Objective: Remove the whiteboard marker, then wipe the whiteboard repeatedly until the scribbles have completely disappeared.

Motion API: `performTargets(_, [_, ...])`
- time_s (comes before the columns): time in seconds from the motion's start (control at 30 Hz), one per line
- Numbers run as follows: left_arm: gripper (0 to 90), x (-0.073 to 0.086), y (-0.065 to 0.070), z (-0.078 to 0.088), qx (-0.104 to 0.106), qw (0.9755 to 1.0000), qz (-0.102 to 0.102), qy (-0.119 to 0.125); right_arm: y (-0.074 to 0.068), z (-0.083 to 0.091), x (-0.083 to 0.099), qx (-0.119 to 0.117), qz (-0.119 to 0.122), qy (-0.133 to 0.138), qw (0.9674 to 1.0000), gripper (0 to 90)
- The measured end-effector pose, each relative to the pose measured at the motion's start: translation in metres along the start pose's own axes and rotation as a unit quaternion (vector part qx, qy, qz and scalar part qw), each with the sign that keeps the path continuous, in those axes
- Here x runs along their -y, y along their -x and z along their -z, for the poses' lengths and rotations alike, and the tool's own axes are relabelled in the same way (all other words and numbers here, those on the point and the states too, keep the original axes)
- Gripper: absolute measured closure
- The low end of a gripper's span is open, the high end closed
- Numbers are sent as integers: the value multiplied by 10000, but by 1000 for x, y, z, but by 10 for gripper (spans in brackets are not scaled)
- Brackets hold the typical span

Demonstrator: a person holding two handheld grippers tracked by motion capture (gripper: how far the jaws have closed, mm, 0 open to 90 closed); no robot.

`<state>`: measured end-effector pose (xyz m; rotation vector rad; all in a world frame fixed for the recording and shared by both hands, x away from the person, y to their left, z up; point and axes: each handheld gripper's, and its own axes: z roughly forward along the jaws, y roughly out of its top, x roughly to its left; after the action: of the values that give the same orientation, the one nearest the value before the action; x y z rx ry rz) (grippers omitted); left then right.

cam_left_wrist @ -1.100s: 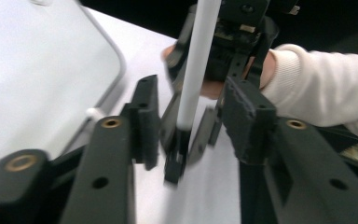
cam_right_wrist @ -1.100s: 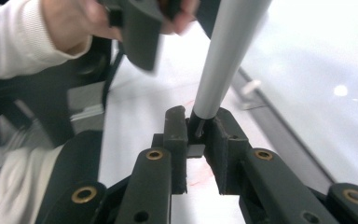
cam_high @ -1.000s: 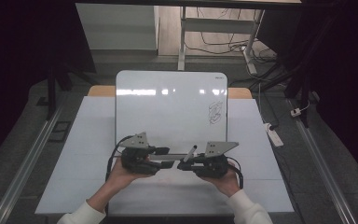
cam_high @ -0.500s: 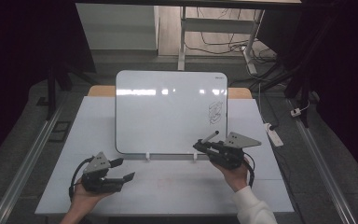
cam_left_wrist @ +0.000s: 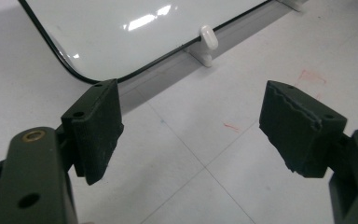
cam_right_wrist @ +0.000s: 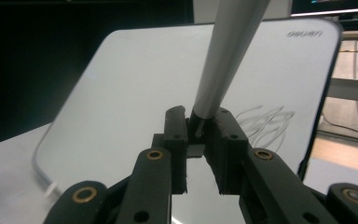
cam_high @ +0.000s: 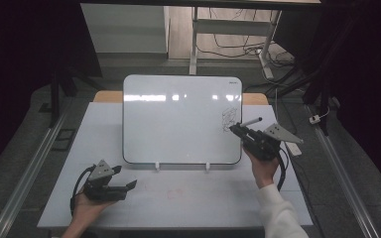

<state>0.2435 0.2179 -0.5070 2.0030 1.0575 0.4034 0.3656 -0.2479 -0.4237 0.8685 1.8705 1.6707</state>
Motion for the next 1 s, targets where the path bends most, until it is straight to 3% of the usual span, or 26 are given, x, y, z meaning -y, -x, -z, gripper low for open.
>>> performTargets(0.1, [214,0,0,-1,11,10000,4,-8,6,-10,-8,130,114,-68,9998,771])
performTargets(0.13, [213,1,0,-1,25,10000,0,-6,14,-21,-16,275,206,-134,9993,771])
performTargets(0.37, [212,1,0,-1,69,10000,3,12,39,-54,-25,639,146,-332,9973,771])
performTargets(0.5, [212,1,0,-1,71,10000,2,11,45,-65,-23,691,97,-396,9968,771])
performTargets(0.57, [211,1,-1,-1,76,10000,-6,15,43,-73,-16,602,164,-586,9963,771])
performTargets(0.7, [212,2,-2,0,68,10000,12,26,35,-76,-10,369,298,-677,9966,771])
performTargets(0.73, [211,2,-2,0,75,10000,8,21,34,-76,-10,377,373,-674,9963,771])
performTargets(0.77, [211,2,-1,-1,73,10000,4,23,37,-75,-12,567,397,-618,9957,771])
performTargets(0.87, [212,1,0,0,78,10000,-3,22,43,-72,-14,742,213,-492,9958,771])
performTargets(0.93, [211,1,0,0,77,10000,-7,23,39,-74,-10,523,194,-565,9968,771])
performTargets(0.97, [211,1,-1,-1,80,10000,-5,18,39,-74,-10,523,194,-565,9968,771])
performTargets(1.0, [211,1,-1,-1,77,10000,-9,16,29,-77,-4,254,416,-714,9963,772])
